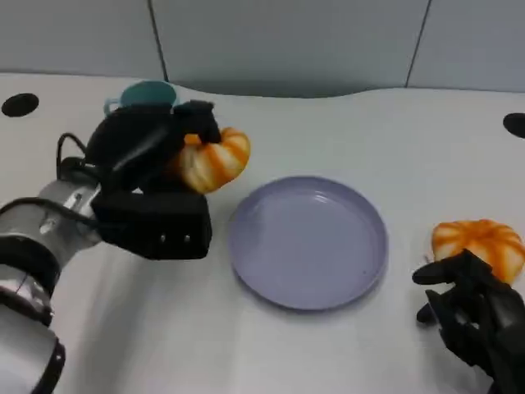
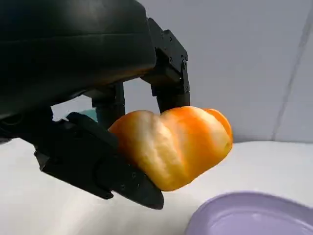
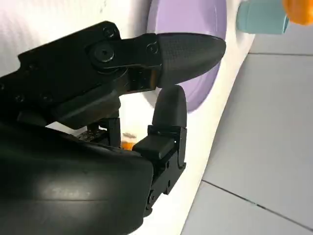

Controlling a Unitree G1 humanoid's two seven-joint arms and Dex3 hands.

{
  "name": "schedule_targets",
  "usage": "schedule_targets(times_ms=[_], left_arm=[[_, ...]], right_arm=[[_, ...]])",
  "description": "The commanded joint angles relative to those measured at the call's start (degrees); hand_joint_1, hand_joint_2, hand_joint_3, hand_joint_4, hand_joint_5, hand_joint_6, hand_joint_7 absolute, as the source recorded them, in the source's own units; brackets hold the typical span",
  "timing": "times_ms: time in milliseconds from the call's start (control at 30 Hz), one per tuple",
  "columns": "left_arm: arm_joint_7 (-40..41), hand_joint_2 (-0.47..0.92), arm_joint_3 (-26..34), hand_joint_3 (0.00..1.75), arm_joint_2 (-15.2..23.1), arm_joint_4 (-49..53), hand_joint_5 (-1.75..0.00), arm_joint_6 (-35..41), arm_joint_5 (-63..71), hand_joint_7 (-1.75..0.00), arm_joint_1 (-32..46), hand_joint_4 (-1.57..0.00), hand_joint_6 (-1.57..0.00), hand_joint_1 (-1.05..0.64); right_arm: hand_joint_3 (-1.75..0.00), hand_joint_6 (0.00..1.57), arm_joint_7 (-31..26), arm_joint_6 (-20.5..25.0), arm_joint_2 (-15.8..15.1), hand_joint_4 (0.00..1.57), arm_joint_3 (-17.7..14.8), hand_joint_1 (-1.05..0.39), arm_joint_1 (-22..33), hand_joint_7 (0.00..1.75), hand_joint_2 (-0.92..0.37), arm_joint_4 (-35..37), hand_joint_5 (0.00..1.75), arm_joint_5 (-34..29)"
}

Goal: Grasp the bread from the table and place it into the plate.

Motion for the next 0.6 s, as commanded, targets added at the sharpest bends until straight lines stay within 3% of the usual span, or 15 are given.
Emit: schedule_targets(times_ms=[33, 600], left_arm=[[1.52, 0.85, -2.61, 0.18, -2.61, -1.18, -1.75, -2.31, 2.27, -1.75, -3.10, -0.87, -0.64, -0.10], [3.76, 0.82, -12.20, 0.19, -10.94, 2.44, -1.75, 1.38, 9.81, -1.75, -4.65, -0.92, -0.70, -0.17]], right_arm=[[-0.42, 0.44, -0.48, 0.09, -0.38, 0.51, -0.05, -0.22, -0.18, 1.39, -0.92, -0.41, 1.53, -0.14], [-0.44, 0.45, -0.29, 0.77, 0.17, 0.50, 0.50, -0.22, 0.92, 1.36, -0.92, -1.88, 1.53, -0.31]])
